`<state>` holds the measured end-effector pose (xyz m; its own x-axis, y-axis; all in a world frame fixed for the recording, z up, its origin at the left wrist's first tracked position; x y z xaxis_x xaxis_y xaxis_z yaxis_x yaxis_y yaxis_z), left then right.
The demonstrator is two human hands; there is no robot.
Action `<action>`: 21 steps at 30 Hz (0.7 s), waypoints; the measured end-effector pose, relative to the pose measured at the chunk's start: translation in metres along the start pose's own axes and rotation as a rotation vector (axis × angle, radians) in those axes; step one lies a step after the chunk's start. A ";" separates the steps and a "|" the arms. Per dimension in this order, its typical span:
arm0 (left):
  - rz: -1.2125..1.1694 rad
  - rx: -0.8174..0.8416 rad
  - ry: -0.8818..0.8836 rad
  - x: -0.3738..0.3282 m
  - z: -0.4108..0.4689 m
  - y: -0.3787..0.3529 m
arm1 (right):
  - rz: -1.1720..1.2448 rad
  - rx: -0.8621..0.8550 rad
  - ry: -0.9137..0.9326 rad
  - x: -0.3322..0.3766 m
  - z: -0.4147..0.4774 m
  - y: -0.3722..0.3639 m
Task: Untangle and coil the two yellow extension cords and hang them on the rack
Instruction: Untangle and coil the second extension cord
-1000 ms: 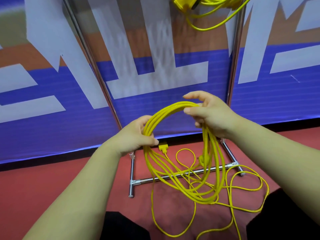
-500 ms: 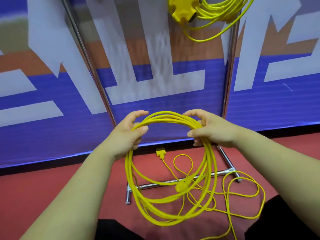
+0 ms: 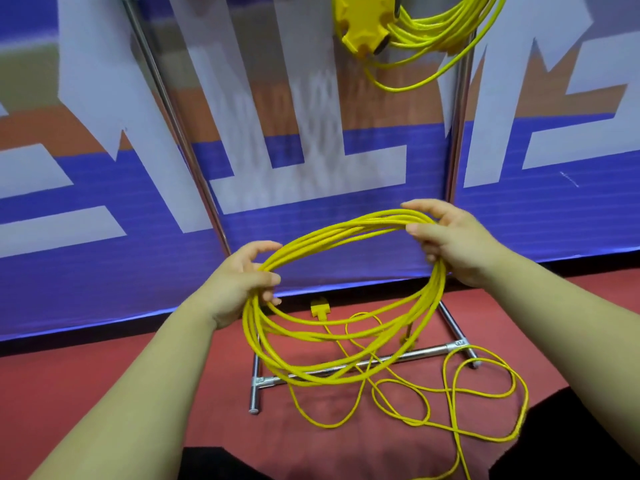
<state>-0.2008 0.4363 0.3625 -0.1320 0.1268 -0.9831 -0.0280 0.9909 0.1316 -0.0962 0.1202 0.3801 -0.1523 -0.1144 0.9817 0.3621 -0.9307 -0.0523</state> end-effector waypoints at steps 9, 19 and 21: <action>0.217 -0.059 -0.250 -0.049 -0.014 -0.019 | -0.265 0.354 -0.142 -0.013 -0.019 -0.048; 0.202 0.211 -0.078 -0.021 -0.010 -0.030 | 0.008 0.111 0.060 0.007 -0.001 -0.056; 0.176 0.172 -0.028 -0.008 -0.004 -0.022 | 0.050 0.018 0.032 0.003 0.001 -0.040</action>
<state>-0.2032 0.4136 0.3680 -0.0919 0.2969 -0.9505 0.1625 0.9462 0.2798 -0.1101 0.1577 0.3852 -0.1632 -0.1723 0.9714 0.3864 -0.9171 -0.0977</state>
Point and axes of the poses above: each hand's wrist, its own z-axis towards the middle knuckle, its own y-axis out of the back of the hand, x = y × z, the point moved 6 cm from there along z, towards the middle knuckle, and after that the axes turned 3 degrees about y, right-handed, at the moved point
